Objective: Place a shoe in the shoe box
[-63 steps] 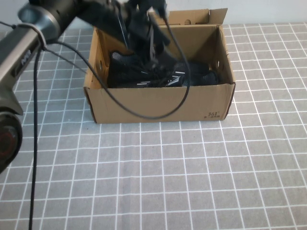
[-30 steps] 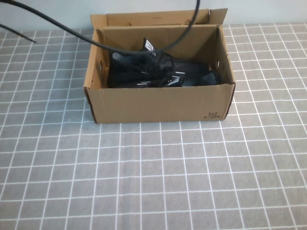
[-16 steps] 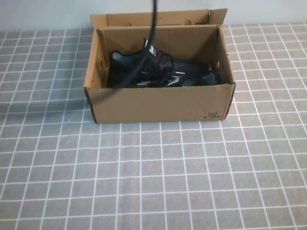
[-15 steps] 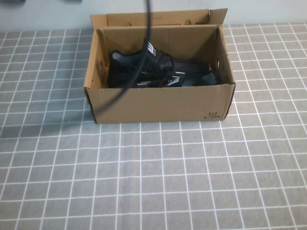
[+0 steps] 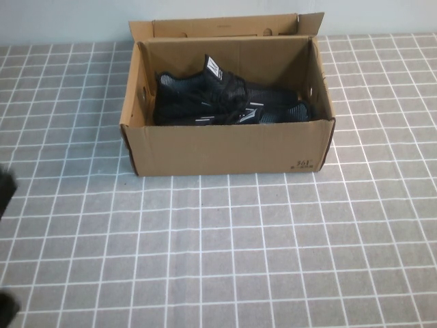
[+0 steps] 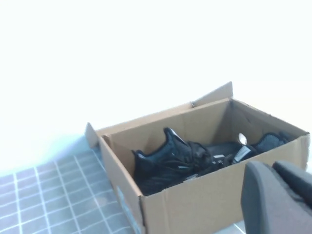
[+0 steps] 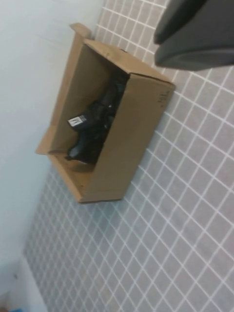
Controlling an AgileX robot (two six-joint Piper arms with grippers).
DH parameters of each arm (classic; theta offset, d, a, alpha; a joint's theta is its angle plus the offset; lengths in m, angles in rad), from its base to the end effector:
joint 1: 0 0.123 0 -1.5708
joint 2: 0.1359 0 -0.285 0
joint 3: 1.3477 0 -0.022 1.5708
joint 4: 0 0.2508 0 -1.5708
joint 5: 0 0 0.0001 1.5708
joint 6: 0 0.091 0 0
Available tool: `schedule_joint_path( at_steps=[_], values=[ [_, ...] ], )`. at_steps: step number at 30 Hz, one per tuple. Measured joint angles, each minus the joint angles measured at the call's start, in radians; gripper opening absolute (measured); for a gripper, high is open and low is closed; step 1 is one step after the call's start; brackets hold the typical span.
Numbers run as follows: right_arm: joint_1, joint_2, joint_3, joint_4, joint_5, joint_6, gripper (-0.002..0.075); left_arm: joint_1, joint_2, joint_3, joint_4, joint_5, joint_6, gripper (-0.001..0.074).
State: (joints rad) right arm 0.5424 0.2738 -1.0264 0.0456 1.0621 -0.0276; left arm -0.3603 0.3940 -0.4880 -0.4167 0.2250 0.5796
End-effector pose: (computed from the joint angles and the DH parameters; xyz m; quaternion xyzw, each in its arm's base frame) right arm -0.0204 -0.0081 0.4178 -0.2232 0.7484 0.1806 0.5979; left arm 0.0789 -0.0385 0.3315 0.2186 0.6817 -0.0977 0.6913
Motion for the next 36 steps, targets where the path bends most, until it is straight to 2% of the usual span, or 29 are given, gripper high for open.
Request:
schedule_joint_path(
  at_steps=[6,12,18,21,28,36],
  values=[
    [0.000,-0.025,0.154,0.013,-0.186,0.000,-0.0016,0.000,-0.250,0.241,-0.010,-0.131,0.000,-0.0001],
    [0.000,-0.025,0.385,0.061,-0.519,0.000,-0.0016,0.000,-0.315,0.425,-0.012,-0.185,0.000,-0.0001],
    [0.000,-0.023,0.582,0.061,-0.918,0.000,-0.0016,0.000,-0.318,0.513,-0.014,-0.127,0.000,-0.0001],
    [0.000,-0.021,0.643,0.063,-1.026,0.000,-0.0014,0.000,-0.318,0.513,-0.014,-0.039,0.000,-0.0001],
    [0.000,-0.021,0.678,0.070,-0.992,0.000,-0.0016,0.000,-0.320,0.513,-0.012,0.119,0.000,-0.0001],
    [0.000,-0.021,0.679,0.070,-0.910,0.000,-0.0016,0.000,-0.320,0.513,-0.012,0.132,0.000,-0.0001]
  ],
)
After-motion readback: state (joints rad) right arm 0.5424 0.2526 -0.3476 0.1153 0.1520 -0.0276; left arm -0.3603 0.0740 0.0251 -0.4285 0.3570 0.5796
